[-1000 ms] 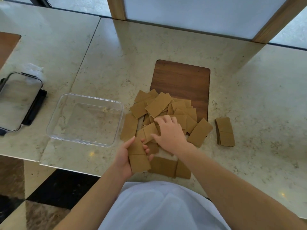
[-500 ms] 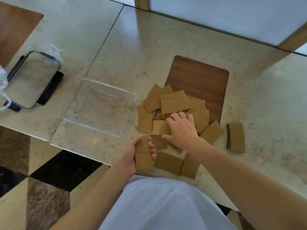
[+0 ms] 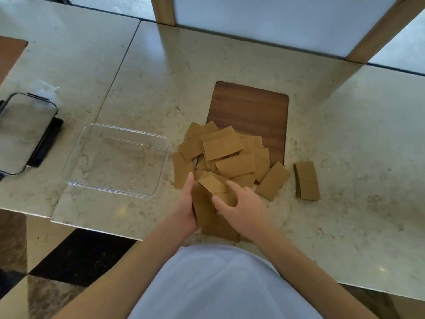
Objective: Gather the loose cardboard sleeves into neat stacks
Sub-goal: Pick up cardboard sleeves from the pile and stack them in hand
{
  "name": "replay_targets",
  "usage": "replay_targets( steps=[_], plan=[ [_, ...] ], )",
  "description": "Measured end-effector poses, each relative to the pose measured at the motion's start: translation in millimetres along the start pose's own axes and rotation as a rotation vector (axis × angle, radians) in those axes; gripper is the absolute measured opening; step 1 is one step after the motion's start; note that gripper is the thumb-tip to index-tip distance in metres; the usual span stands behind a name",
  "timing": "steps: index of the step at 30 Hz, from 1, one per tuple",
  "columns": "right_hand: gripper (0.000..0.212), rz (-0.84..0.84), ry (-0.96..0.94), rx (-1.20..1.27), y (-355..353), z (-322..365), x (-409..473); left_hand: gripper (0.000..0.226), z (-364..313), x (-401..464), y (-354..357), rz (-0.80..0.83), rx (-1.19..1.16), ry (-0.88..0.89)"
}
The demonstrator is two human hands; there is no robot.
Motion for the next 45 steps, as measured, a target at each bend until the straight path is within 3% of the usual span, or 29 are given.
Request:
replay_targets(
  steps=[2, 4, 6, 9, 13, 16, 20, 24, 29, 36, 45],
  plan=[
    [0.083, 0.007, -0.012, -0.029, 12, 3, -5, 0.078, -3, 2, 8, 0.020, -0.035, 0.022],
    [0.080, 0.027, -0.055, -0.088, 18, 8, -7, 0.060, -2, 3, 10, 0.011, -0.013, 0.041],
    [0.087, 0.138, -0.118, -0.147, 22, 14, -6, 0.034, -1, 4, 6, -0.016, 0.025, 0.058],
    [0.098, 0.302, -0.107, -0.105, 15, 13, 7, 0.031, 0, 6, -9, -0.105, 0.056, 0.090],
    [0.055, -0.025, -0.050, -0.229, -5, 5, 44, 0.052, 2, 3, -15, -0.128, -0.085, 0.050],
    [0.058, -0.082, -0.080, -0.424, 4, 1, 60, 0.060, 0, 2, -21, -0.096, -0.202, 0.056],
    [0.056, -0.126, -0.089, -0.468, 14, -7, 67, 0.051, 1, -1, -30, -0.089, -0.188, 0.051],
    [0.043, -0.127, -0.105, -0.332, 14, -10, 65, 0.039, 4, -5, -35, -0.147, -0.125, 0.020],
    [0.017, 0.020, -0.047, 0.084, 8, -19, 53, 0.031, 6, -8, -35, -0.243, 0.043, 0.037],
    [0.041, -0.133, -0.029, 0.222, 3, -17, 18, 0.036, 2, -6, -16, -0.283, 0.128, 0.110],
    [0.035, -0.127, 0.067, 0.371, 9, -19, 10, 0.022, 3, -14, 3, -0.195, 0.305, 0.166]
  ],
)
Point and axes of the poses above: each hand's wrist, its own x-axis towards the middle knuckle, its own y-axis out of the palm, z = x × y, the point moved 4 cm from there along x, towards the middle knuckle, and after that the axes turned 8 degrees about x, right-handed, at the moved point
